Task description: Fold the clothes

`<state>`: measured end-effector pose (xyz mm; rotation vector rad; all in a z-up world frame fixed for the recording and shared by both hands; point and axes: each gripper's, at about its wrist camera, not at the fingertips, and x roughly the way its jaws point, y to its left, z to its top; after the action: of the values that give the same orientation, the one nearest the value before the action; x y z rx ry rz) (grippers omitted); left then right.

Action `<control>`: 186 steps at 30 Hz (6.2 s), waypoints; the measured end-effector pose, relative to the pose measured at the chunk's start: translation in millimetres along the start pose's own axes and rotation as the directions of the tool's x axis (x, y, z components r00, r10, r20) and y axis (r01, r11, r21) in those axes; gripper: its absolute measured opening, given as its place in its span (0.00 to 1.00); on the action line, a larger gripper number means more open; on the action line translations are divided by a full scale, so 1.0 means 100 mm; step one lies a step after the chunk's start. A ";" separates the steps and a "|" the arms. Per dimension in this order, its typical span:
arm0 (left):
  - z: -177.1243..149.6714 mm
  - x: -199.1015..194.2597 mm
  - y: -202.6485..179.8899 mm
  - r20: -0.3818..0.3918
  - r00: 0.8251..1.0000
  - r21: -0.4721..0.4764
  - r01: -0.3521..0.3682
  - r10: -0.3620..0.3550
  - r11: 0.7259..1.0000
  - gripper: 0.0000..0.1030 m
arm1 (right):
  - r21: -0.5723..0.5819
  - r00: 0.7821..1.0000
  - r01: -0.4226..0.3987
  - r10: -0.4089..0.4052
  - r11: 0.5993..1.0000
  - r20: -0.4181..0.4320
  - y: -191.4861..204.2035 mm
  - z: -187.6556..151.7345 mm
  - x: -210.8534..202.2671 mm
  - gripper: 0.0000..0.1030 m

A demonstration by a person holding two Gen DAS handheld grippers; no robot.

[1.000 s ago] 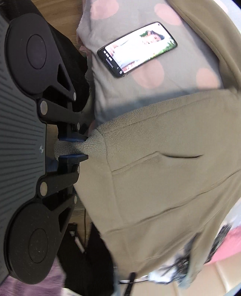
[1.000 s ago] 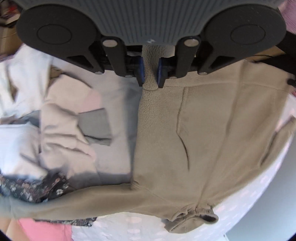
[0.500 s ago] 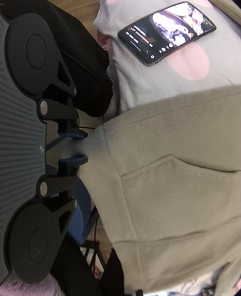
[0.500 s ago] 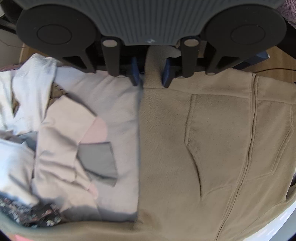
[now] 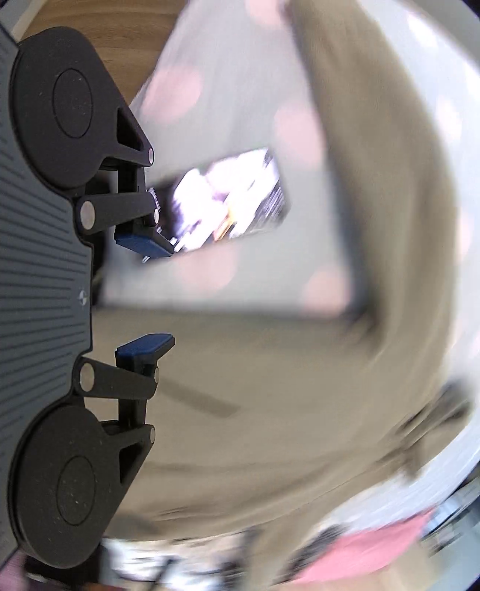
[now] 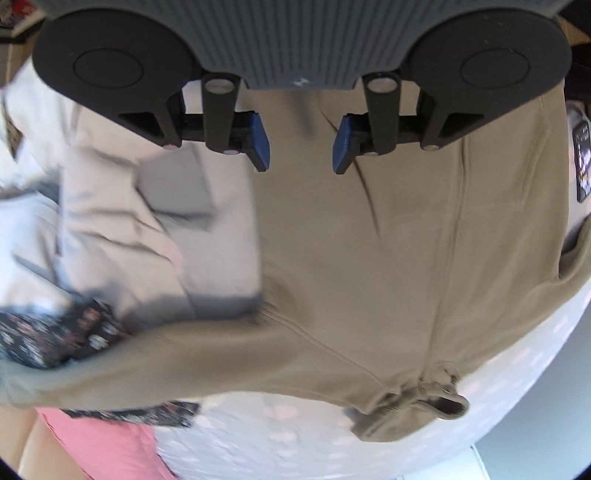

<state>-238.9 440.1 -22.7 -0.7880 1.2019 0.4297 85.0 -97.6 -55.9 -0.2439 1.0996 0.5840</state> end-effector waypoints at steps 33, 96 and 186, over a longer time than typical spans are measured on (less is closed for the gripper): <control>0.85 0.17 1.93 0.576 0.759 -0.589 0.126 0.305 0.798 0.07 | -0.203 0.996 0.083 -0.074 0.976 0.049 0.69 0.30 0.85 0.40; 1.21 0.70 -1.79 0.320 0.946 0.349 -0.063 -0.056 0.935 0.21 | -0.046 0.992 -0.116 0.118 0.992 0.052 0.06 1.00 0.53 0.42; 1.86 1.39 -3.87 0.544 0.796 0.835 -0.481 -0.267 0.267 0.60 | -0.542 0.881 -0.076 0.312 0.837 0.357 0.91 2.50 1.84 0.09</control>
<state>190.9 304.5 -5.9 0.5742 0.6527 -0.0420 285.2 152.5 -99.1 -0.4428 0.5144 1.0703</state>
